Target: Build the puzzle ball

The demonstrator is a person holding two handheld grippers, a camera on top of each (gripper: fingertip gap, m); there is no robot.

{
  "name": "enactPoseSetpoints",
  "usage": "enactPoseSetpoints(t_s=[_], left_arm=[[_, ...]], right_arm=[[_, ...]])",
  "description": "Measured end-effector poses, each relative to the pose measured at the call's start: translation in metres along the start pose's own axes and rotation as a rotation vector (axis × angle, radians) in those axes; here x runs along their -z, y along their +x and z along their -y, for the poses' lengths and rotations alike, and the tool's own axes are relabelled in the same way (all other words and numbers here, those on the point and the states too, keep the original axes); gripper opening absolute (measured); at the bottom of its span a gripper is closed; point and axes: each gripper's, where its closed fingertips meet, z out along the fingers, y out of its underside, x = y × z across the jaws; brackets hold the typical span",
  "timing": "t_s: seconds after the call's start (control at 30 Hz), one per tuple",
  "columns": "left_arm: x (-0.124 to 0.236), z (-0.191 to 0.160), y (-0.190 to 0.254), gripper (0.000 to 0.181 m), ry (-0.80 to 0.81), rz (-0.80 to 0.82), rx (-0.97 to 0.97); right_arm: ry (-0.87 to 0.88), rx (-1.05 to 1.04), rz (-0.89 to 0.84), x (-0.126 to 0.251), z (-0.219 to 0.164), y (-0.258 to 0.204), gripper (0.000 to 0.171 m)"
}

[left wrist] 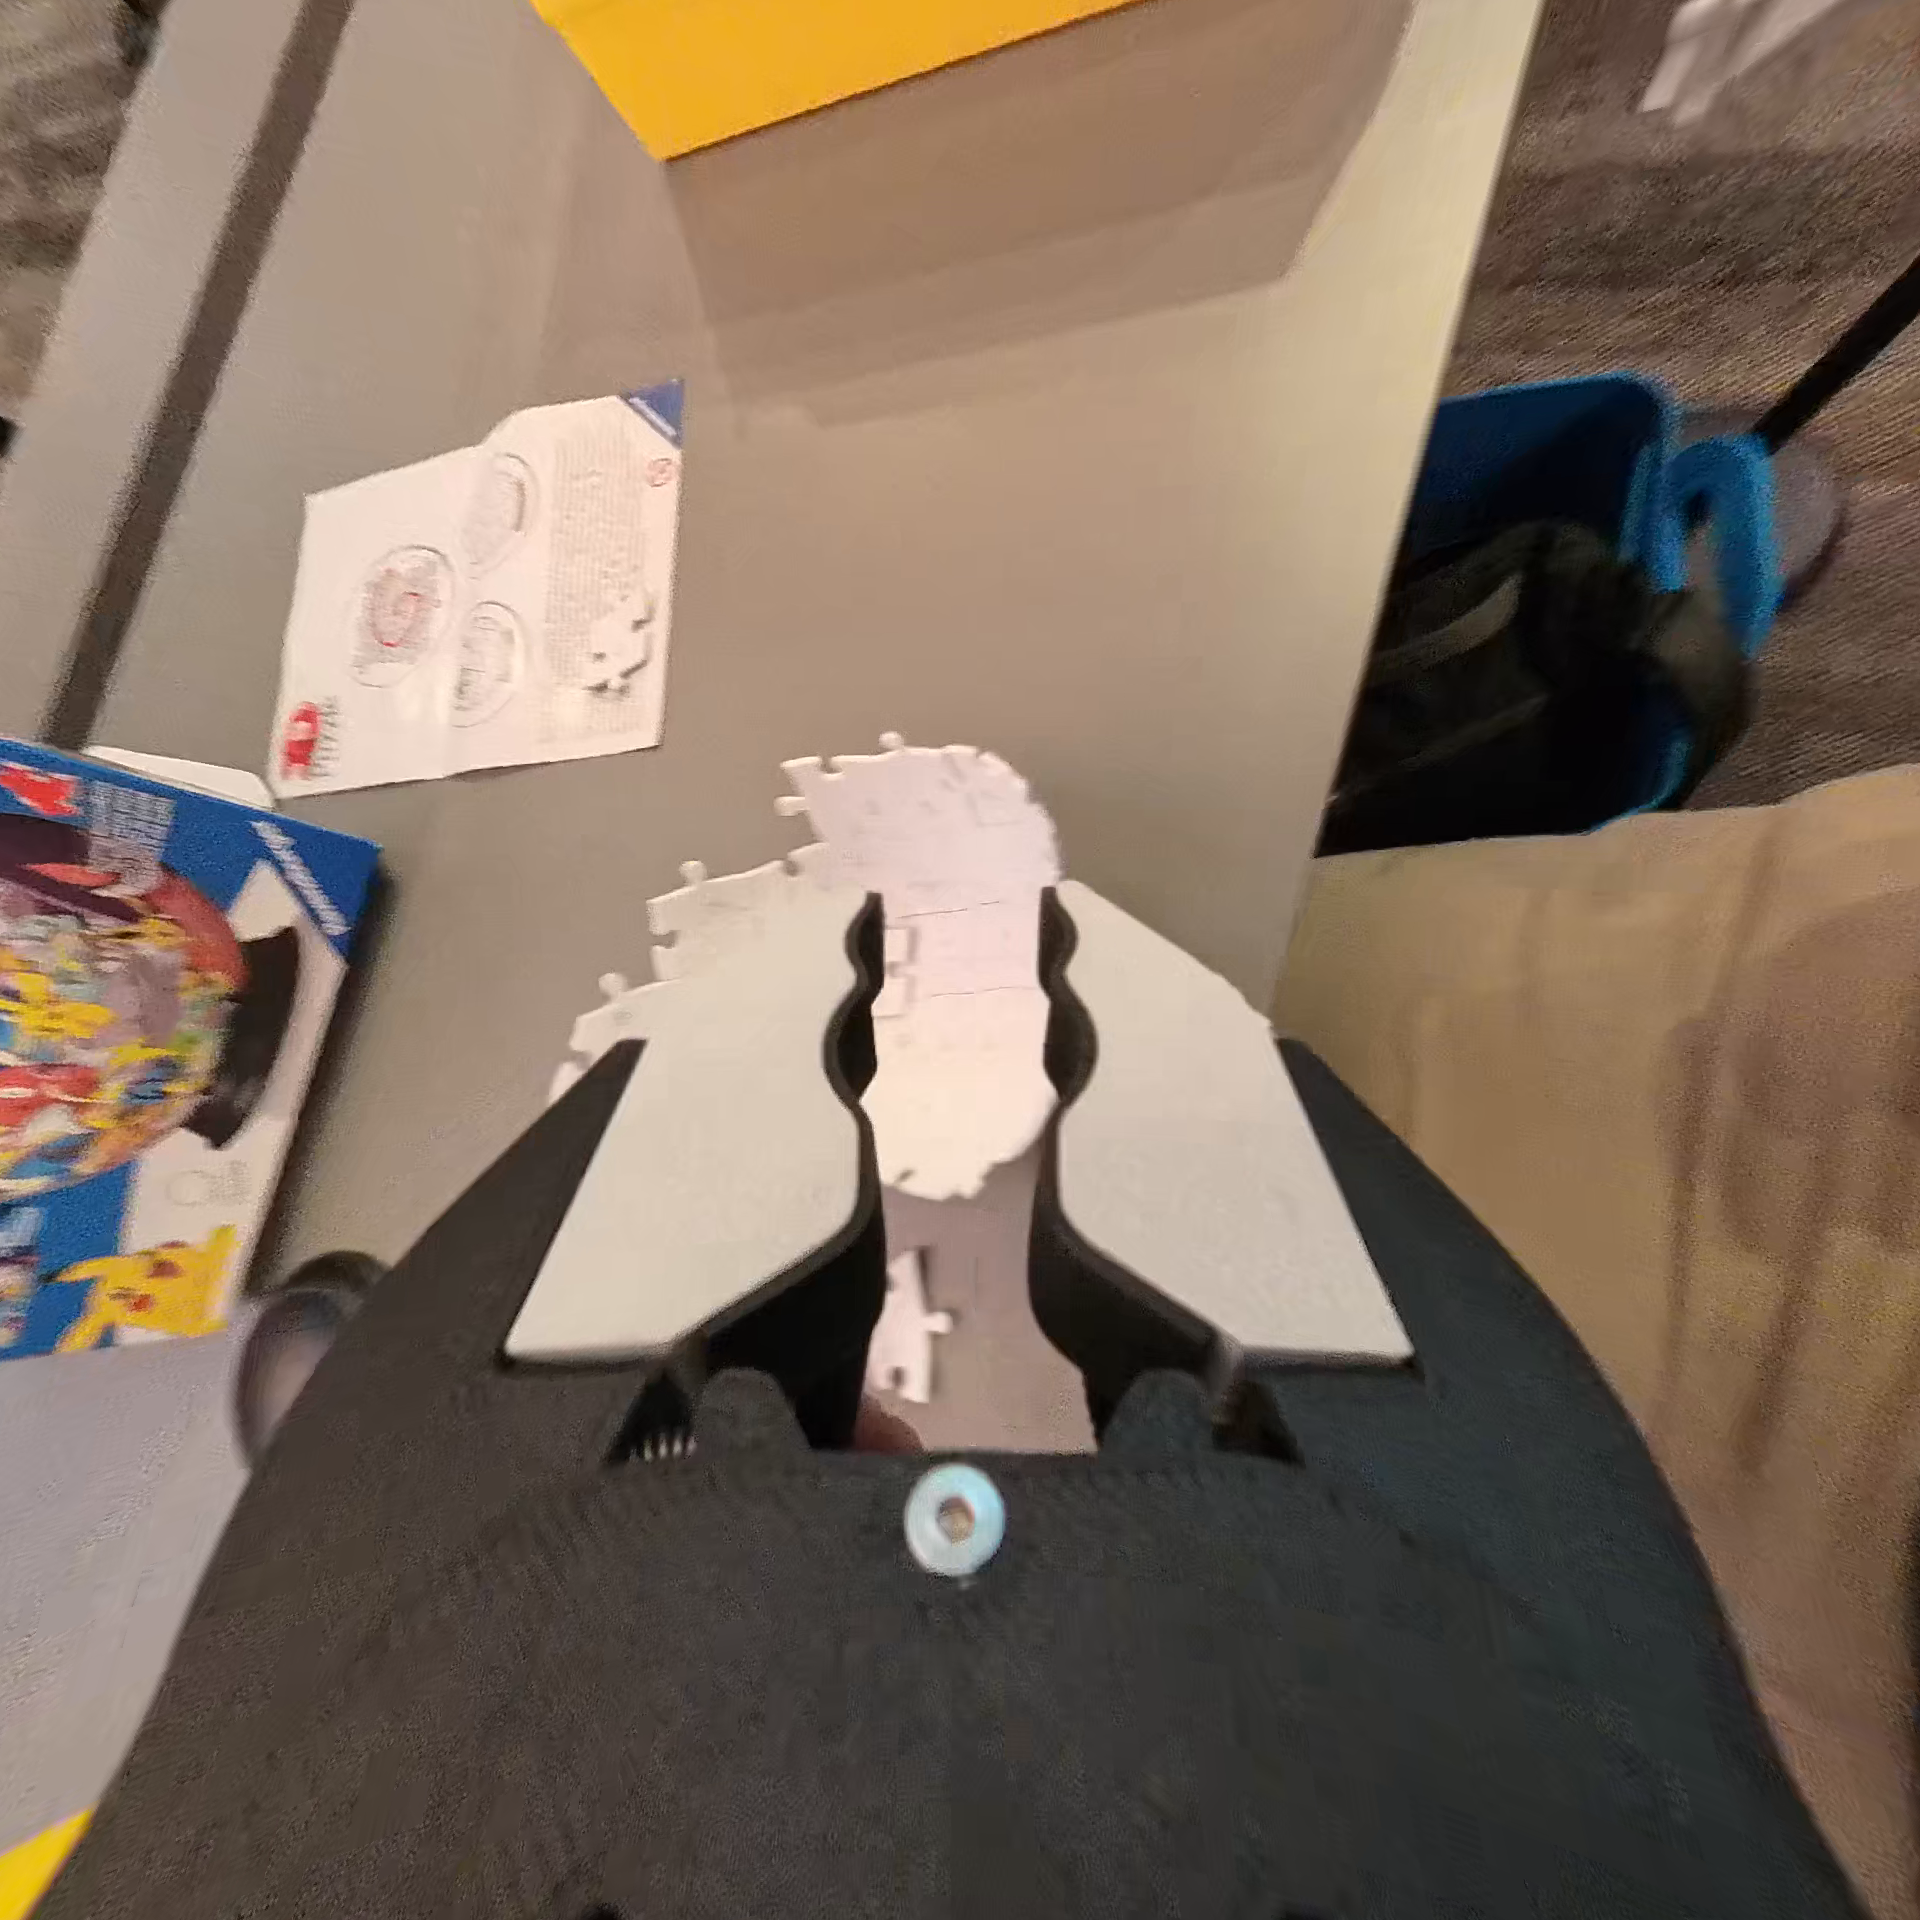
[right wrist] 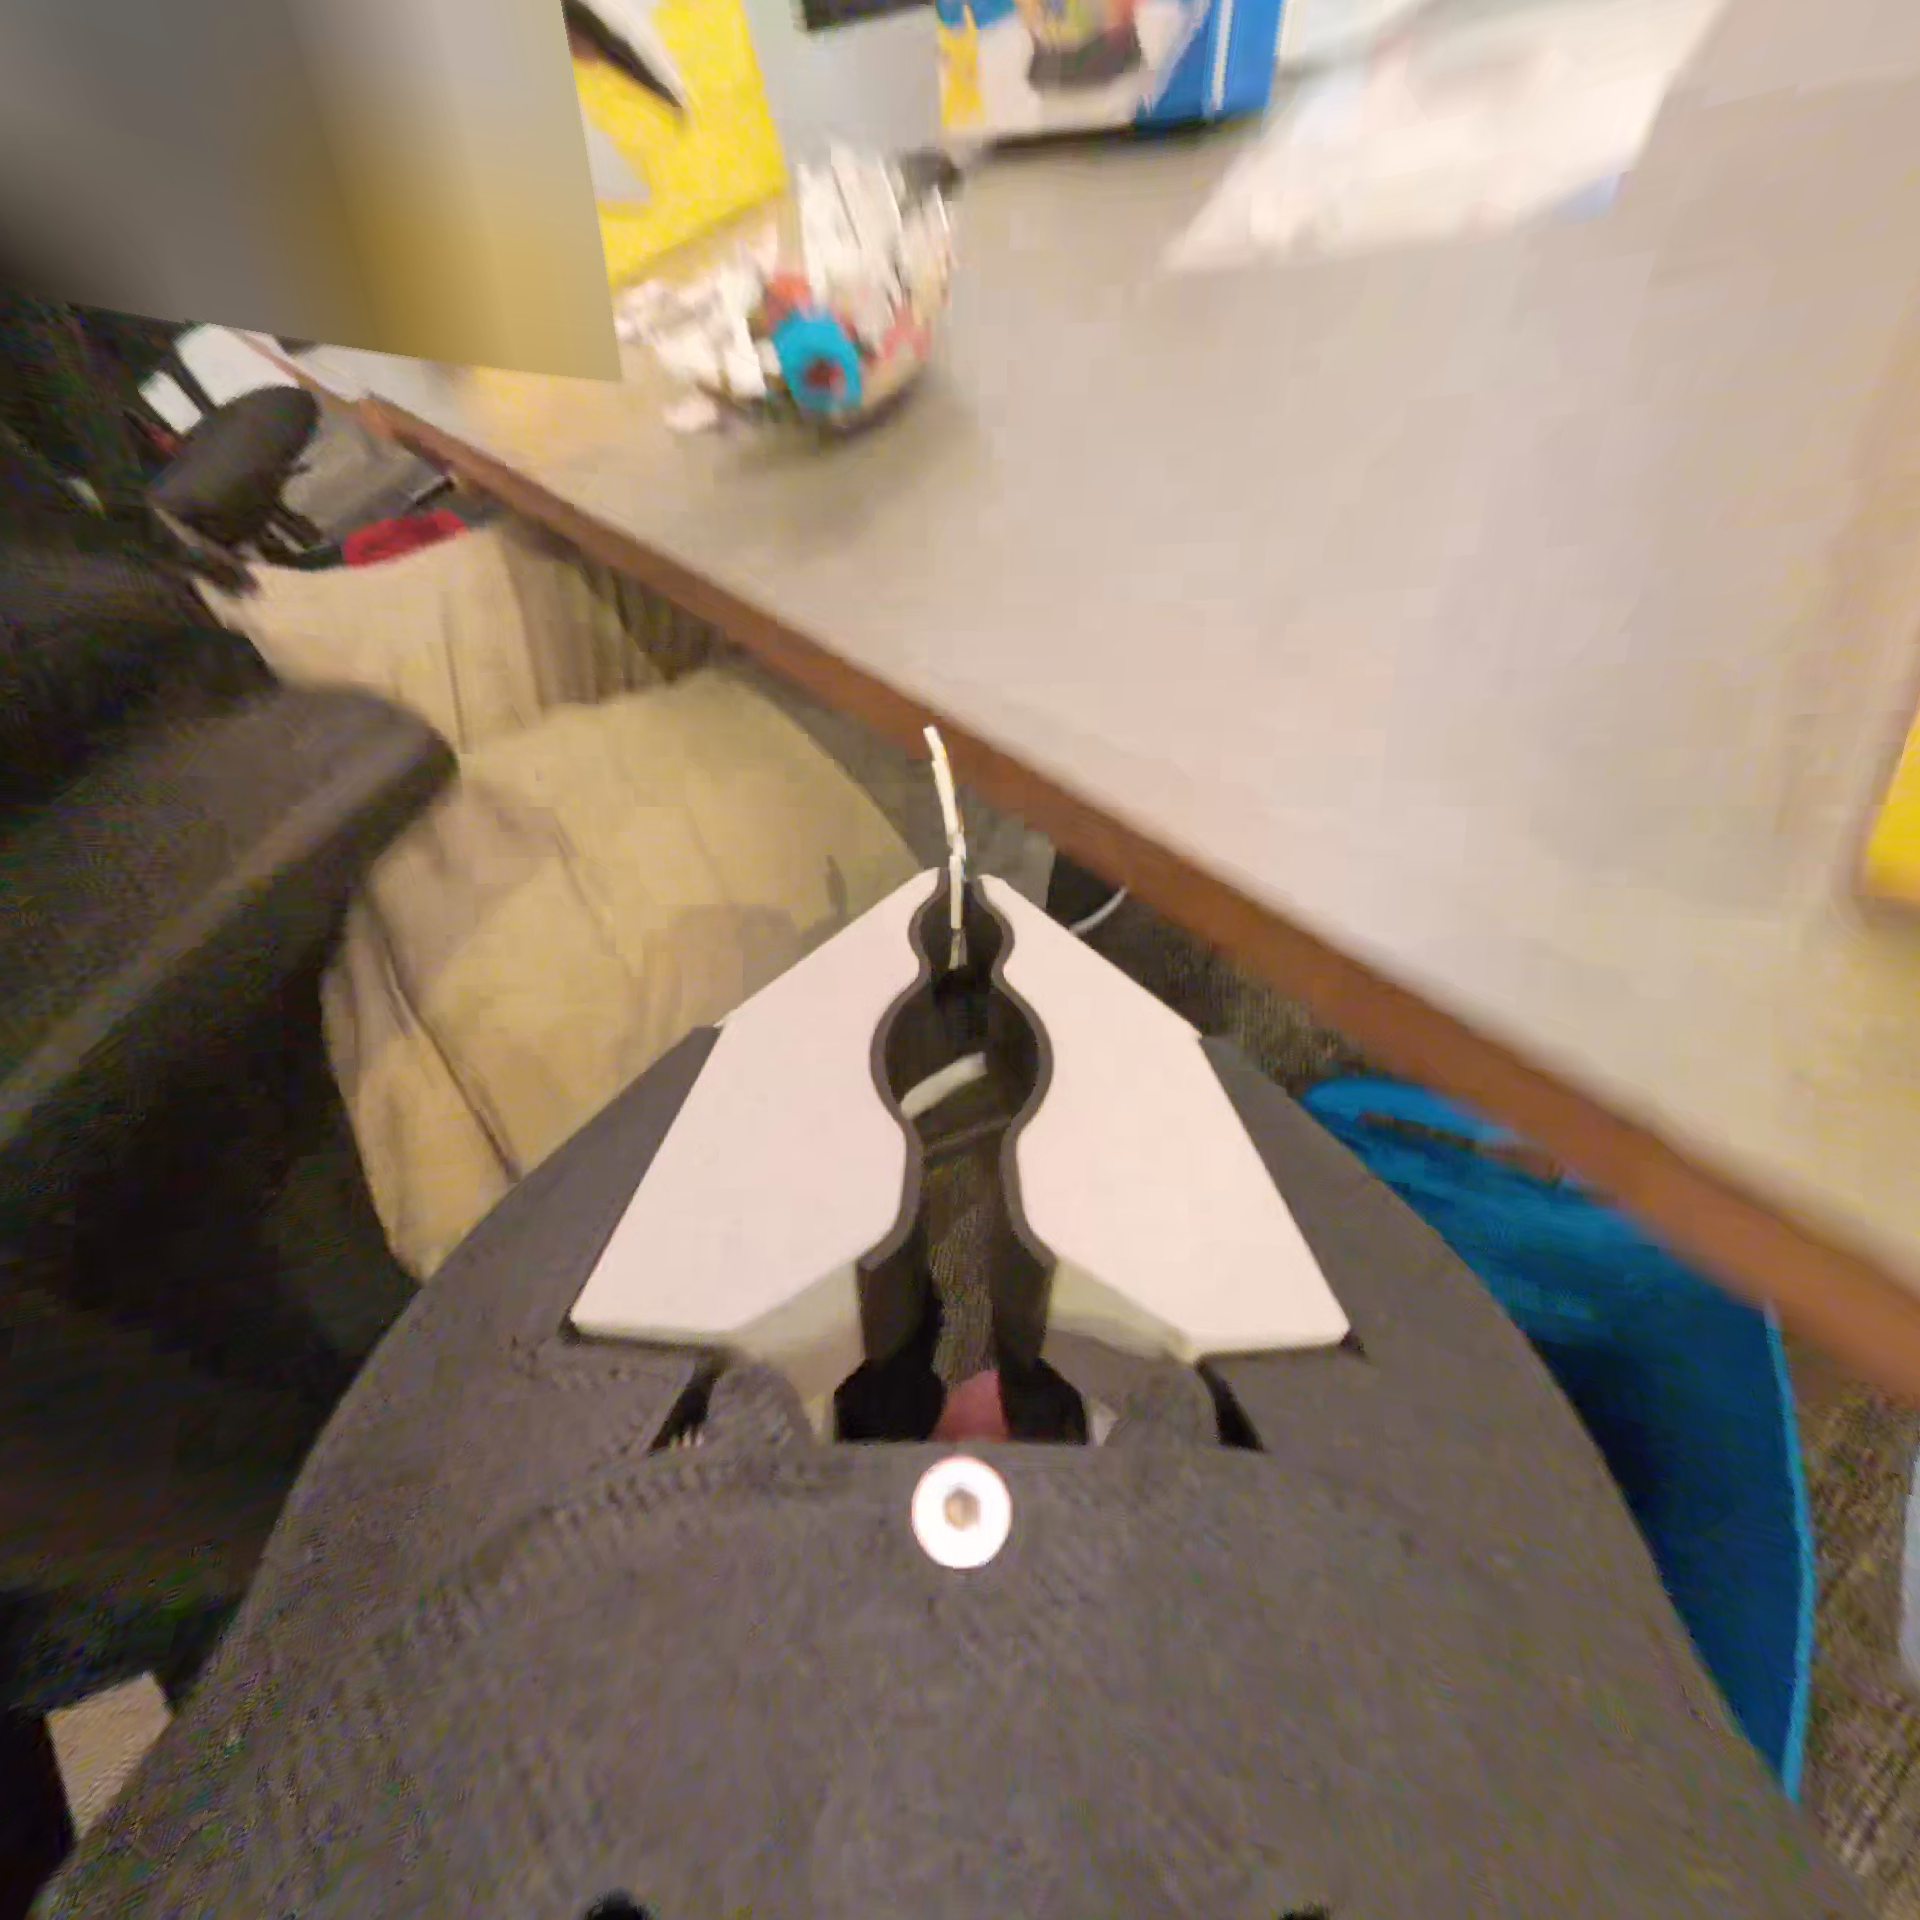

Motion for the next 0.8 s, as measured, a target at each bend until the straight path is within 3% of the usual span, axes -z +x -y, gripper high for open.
enactPoseSetpoints(t_s=[0.17,0.4,0.6,0.8], left_arm=[[-0.007,-0.004,0.04,0.033,0.008,-0.055,0.173],[-0.019,-0.016,0.037,0.044,0.028,0.058,0.214],[-0.03,-0.029,0.038,0.047,0.031,0.056,0.199],[-0.036,-0.03,0.053,0.048,0.039,-0.003,0.128]], right_arm=[[-0.053,0.075,0.11,-0.057,0.072,-0.022,0.0],[-0.196,0.099,0.226,-0.134,0.101,-0.04,0.0],[-0.273,0.049,0.212,-0.145,0.111,-0.032,0.0],[-0.327,-0.049,0.167,-0.143,0.095,-0.036,0.0]])
